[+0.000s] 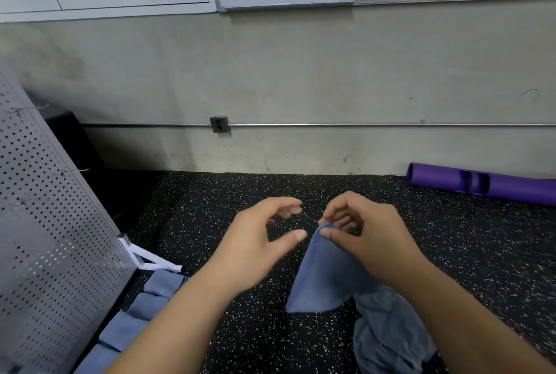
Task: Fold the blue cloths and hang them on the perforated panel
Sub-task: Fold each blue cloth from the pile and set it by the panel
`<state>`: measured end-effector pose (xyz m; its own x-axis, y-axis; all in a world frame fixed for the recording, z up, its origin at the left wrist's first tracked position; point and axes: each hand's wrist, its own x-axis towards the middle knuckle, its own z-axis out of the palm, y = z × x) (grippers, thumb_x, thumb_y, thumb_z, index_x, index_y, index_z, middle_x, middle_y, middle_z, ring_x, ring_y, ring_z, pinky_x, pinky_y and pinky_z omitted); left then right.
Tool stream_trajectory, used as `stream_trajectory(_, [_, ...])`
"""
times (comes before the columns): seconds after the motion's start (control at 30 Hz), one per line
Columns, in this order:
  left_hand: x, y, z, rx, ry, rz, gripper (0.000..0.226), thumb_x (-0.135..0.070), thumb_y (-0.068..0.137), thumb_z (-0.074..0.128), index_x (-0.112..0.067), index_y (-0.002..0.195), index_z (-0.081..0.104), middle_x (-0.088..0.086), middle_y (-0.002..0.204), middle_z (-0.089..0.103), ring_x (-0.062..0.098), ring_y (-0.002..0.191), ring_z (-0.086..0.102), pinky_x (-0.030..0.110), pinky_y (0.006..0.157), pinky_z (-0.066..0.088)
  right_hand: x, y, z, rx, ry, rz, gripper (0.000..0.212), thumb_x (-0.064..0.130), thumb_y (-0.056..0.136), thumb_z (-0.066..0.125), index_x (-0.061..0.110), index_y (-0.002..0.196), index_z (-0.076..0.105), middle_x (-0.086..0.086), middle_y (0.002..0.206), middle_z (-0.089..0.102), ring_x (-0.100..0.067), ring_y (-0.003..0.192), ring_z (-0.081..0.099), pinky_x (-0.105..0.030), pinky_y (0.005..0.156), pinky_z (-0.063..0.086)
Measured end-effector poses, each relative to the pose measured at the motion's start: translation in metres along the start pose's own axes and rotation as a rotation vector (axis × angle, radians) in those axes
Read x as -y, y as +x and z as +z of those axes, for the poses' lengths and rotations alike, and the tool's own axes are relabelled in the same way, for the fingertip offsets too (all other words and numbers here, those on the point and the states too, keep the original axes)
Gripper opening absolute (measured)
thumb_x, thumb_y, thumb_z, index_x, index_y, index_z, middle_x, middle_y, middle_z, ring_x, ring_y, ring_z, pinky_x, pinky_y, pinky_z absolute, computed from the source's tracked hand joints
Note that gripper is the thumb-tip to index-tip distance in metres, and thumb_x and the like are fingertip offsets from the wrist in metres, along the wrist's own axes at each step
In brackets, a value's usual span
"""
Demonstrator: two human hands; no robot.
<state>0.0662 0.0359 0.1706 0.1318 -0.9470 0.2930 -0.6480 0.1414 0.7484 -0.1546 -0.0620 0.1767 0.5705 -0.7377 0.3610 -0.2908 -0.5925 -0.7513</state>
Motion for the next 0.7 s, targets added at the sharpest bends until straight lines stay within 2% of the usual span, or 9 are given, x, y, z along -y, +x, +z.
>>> stream_trajectory(0.13, [-0.011, -0.003, 0.022, 0.093, 0.014, 0.064, 0.054, -0.03, 0.091, 0.085, -0.034, 0.141, 0.065, -0.023, 0.129, 0.07, -0.007, 0.124, 0.062, 0.023, 0.111, 0.047, 0.005, -0.002, 0.003, 0.059, 0.063, 0.02, 0.034, 0.008, 0.079, 0.093, 0.03, 0.094, 0.072, 0.008, 0.086, 0.078, -0.012, 0.081, 0.076, -0.03, 0.08, 0.063])
stream_trajectory(0.23, [-0.011, -0.003, 0.029, 0.113, -0.033, 0.045, 0.043, -0.022, 0.092, 0.084, -0.033, 0.131, 0.071, -0.02, 0.108, 0.077, -0.002, 0.106, 0.07, 0.021, 0.099, 0.051, 0.007, -0.002, 0.005, 0.043, 0.159, 0.058, 0.033, 0.003, 0.076, 0.094, 0.022, 0.091, 0.072, 0.001, 0.082, 0.078, -0.015, 0.078, 0.078, -0.03, 0.078, 0.063])
stream_trajectory(0.33, [-0.007, 0.0, 0.031, 0.063, -0.077, 0.005, 0.026, -0.025, 0.091, 0.085, -0.034, 0.115, 0.079, -0.015, 0.093, 0.077, 0.006, 0.089, 0.072, 0.028, 0.086, 0.057, 0.005, -0.003, 0.005, -0.003, 0.232, 0.093, 0.032, 0.004, 0.077, 0.093, 0.018, 0.095, 0.072, 0.0, 0.087, 0.078, -0.016, 0.081, 0.079, -0.024, 0.076, 0.062])
stream_trajectory(0.43, [-0.002, 0.003, 0.027, 0.006, -0.154, -0.017, 0.012, -0.026, 0.093, 0.084, -0.034, 0.102, 0.083, -0.012, 0.084, 0.076, 0.002, 0.077, 0.065, 0.026, 0.075, 0.053, -0.001, -0.003, 0.001, 0.082, 0.248, 0.139, 0.041, 0.02, 0.076, 0.097, 0.028, 0.107, 0.071, 0.004, 0.104, 0.078, -0.017, 0.089, 0.077, -0.026, 0.082, 0.062])
stream_trajectory(0.5, [0.001, 0.006, 0.018, -0.038, -0.198, -0.031, 0.014, -0.024, 0.093, 0.083, -0.035, 0.101, 0.083, -0.005, 0.082, 0.075, 0.005, 0.075, 0.062, 0.033, 0.073, 0.054, -0.01, -0.002, -0.004, 0.164, 0.122, 0.16, 0.048, 0.029, 0.074, 0.098, 0.038, 0.112, 0.07, 0.012, 0.105, 0.077, -0.01, 0.093, 0.074, -0.023, 0.086, 0.058])
stream_trajectory(0.6, [0.006, 0.009, 0.002, -0.098, -0.274, -0.046, 0.017, -0.017, 0.092, 0.084, -0.033, 0.097, 0.083, 0.0, 0.079, 0.074, 0.009, 0.073, 0.06, 0.037, 0.071, 0.052, -0.019, -0.001, -0.012, 0.13, -0.081, 0.168, 0.037, 0.033, 0.075, 0.097, 0.041, 0.103, 0.073, 0.02, 0.093, 0.076, -0.001, 0.085, 0.069, -0.018, 0.076, 0.052])
stream_trajectory(0.67, [0.01, 0.01, -0.007, -0.127, -0.311, -0.055, 0.016, -0.013, 0.091, 0.084, -0.029, 0.094, 0.082, -0.005, 0.077, 0.073, 0.01, 0.073, 0.06, 0.034, 0.071, 0.051, -0.019, 0.001, -0.017, 0.084, -0.025, 0.199, 0.026, 0.029, 0.079, 0.095, 0.036, 0.097, 0.078, 0.013, 0.088, 0.078, -0.006, 0.077, 0.07, -0.021, 0.072, 0.054])
stream_trajectory(0.7, [0.012, 0.01, -0.01, -0.139, -0.319, -0.058, 0.015, -0.012, 0.091, 0.084, -0.027, 0.094, 0.082, -0.006, 0.077, 0.073, 0.01, 0.073, 0.059, 0.034, 0.072, 0.051, -0.019, 0.002, -0.019, 0.059, 0.062, 0.222, 0.021, 0.024, 0.081, 0.093, 0.031, 0.097, 0.08, 0.007, 0.088, 0.079, -0.014, 0.077, 0.072, -0.023, 0.072, 0.057])
